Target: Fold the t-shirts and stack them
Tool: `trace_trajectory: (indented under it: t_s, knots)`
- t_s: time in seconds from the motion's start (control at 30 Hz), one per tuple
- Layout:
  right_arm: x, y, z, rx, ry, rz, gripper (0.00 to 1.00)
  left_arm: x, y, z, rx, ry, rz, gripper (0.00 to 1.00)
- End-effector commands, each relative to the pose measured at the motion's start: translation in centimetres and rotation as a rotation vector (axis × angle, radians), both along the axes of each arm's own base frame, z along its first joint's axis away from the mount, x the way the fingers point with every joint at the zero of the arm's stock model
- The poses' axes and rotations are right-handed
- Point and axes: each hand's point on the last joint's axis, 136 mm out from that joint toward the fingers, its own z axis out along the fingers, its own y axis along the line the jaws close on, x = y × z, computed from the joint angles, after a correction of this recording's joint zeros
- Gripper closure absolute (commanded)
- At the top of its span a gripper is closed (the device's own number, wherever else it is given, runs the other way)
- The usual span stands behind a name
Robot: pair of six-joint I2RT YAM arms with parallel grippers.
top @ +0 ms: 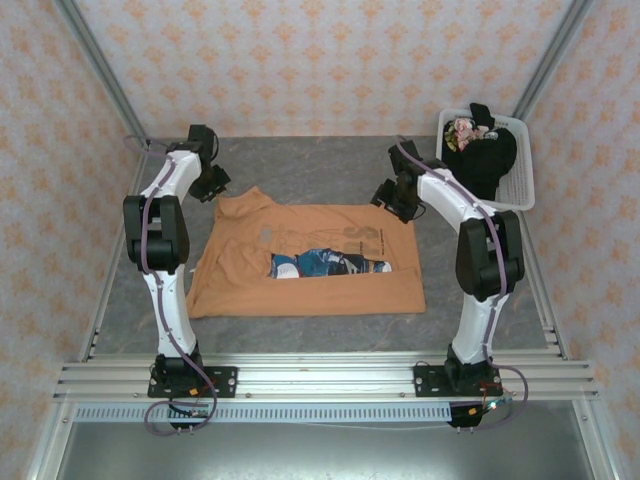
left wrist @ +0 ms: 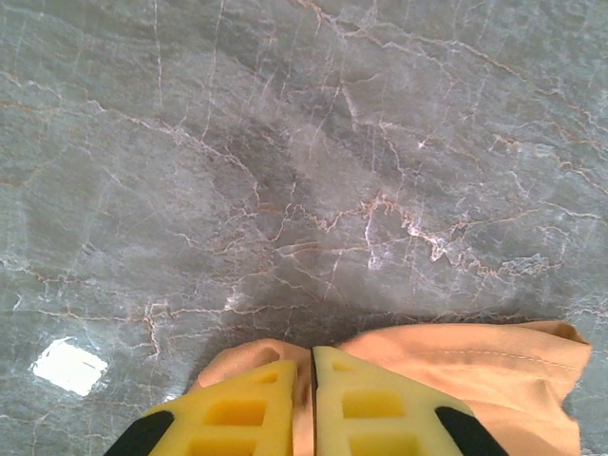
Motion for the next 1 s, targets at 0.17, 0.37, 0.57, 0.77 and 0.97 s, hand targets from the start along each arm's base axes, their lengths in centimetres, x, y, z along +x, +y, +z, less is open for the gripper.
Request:
trace_trajectory:
  t_s: [0.17,0.37,0.57,0.77,0.97]
  knots:
    - [-0.1,-0.7,0.3,-0.025,0.005,-0.01,0.4,-0.1,-0.4,-1.1,0.027,0.056,-0.064,0.87]
    - [-1.0,-0.9,0.1,-0.027,0.013,-0.009,0.4,-1.6,0.8,-1.4,0.109,0.119,-0.055,0.72]
    - [-1.3,-0.8,-0.1,-0.015,0.016,-0.012,0.4,-1.6,0.8,-2.0,0.1,0.115,-0.052,0.62]
    - [-1.3,-0.8,0.2,-0.013,0.012,-0.014,0.4,-1.2,0.7,-2.5,0.096,0.113,-0.057,0.72]
    - [-1.5,-0.9,0.1,-0.018,0.014,-0.012,0.4,-0.8,0.5,-2.5,0.084,0.106,-0.067,0.8]
